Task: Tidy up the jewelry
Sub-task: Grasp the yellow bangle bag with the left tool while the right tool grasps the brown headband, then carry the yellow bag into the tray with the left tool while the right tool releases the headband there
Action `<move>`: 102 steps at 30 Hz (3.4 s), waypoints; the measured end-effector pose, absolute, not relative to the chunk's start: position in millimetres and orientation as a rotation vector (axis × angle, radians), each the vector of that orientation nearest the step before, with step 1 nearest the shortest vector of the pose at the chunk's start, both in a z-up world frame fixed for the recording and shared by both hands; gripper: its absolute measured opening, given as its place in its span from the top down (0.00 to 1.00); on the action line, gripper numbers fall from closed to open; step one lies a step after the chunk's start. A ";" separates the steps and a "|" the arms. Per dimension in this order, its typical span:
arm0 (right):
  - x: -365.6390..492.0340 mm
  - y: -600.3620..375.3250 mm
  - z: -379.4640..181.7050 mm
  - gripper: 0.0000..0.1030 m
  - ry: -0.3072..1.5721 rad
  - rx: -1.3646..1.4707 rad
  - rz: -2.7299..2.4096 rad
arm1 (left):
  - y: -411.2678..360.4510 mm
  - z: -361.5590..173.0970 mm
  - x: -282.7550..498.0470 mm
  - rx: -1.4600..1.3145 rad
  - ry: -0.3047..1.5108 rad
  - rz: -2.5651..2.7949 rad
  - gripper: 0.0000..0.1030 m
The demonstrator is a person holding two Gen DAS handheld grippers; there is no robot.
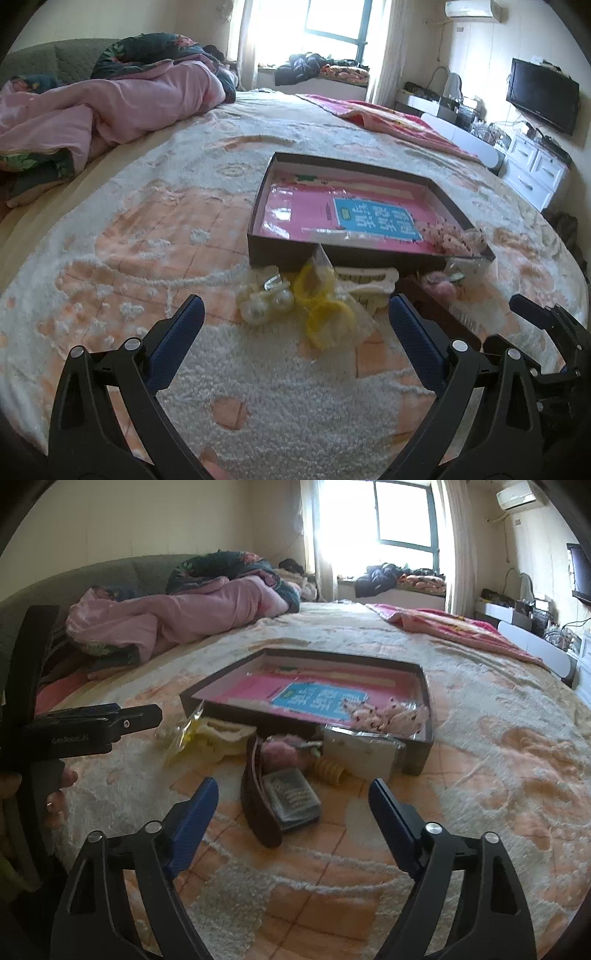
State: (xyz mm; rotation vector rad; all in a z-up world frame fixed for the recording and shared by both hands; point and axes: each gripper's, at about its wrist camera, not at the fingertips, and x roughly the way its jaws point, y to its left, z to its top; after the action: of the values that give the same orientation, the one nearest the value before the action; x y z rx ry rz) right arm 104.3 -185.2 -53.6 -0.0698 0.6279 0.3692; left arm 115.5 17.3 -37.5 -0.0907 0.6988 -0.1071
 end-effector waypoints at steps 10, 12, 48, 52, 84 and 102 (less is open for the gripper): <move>108.6 -179.9 -69.3 0.50 0.711 -0.063 0.423 | 6.9 -54.7 118.9 -0.067 0.768 -0.135 0.11; 108.8 -178.4 -71.2 0.57 0.720 -0.066 0.430 | 5.9 -58.1 120.9 -0.072 0.779 -0.142 0.11; 108.5 -150.8 -78.6 0.93 0.733 -0.060 0.545 | 10.9 -79.2 154.9 -0.321 0.912 -0.258 0.60; 102.2 -150.2 -74.5 0.93 0.709 -0.079 0.561 | 15.3 -77.5 152.3 -0.333 0.905 -0.244 0.83; 114.7 -206.8 -19.5 0.93 0.520 0.014 0.435 | -20.1 -21.6 138.4 -0.127 0.712 -0.250 0.84; 160.7 -247.7 -14.7 0.93 0.511 0.061 0.281 | -51.5 -24.3 194.0 -0.068 0.716 -0.271 0.84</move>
State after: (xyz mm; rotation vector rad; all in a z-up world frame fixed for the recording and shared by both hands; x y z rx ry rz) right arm 160.7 -247.7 -14.7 0.0615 0.5109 0.2806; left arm 194.0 -51.5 -24.3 -0.0685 0.7165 -0.2715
